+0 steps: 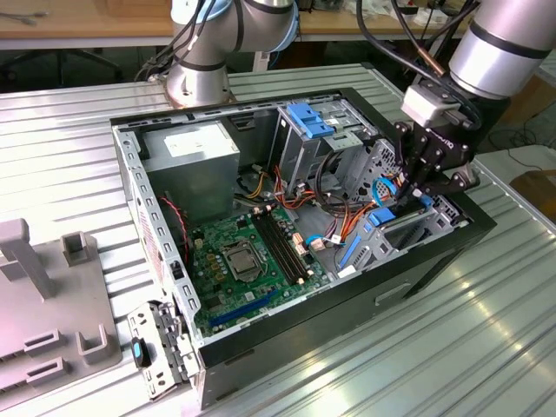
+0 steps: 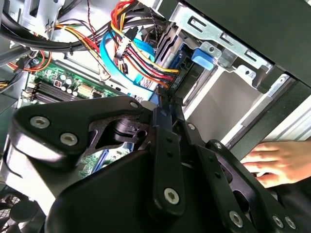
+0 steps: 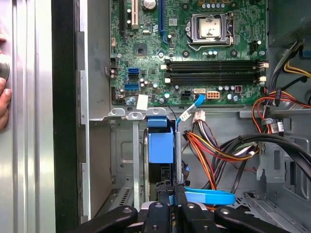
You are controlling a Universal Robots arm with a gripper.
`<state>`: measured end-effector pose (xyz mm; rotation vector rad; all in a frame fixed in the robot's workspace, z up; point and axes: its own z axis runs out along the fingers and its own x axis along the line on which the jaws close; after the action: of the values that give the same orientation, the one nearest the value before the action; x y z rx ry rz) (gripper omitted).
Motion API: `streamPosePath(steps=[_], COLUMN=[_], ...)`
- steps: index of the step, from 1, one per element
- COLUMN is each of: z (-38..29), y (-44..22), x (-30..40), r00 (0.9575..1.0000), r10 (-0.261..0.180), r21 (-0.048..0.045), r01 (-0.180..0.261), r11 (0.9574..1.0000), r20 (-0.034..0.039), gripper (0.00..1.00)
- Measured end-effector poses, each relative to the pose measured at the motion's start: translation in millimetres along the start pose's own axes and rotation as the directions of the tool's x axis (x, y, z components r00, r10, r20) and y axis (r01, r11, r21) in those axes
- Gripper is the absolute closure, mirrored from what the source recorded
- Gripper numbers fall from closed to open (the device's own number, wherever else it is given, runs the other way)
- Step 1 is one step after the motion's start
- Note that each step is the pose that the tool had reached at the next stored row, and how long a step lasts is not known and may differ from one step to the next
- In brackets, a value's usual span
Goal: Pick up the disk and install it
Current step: 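Insert the second disk wire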
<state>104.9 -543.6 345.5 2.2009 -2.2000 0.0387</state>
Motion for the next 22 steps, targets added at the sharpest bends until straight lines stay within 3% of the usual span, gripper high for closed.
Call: streamPosePath(steps=[16, 22], z=[5.1, 5.6], y=[0.0, 0.0], x=[1.8, 1.7], r00=[0.9998, 0.9998], r10=[0.0, 0.0], r21=[-0.0001, 0.0], r01=[0.0, 0.0], r11=[1.0, 1.0], r20=[0.0213, 0.0221], gripper=[0.84, 0.84])
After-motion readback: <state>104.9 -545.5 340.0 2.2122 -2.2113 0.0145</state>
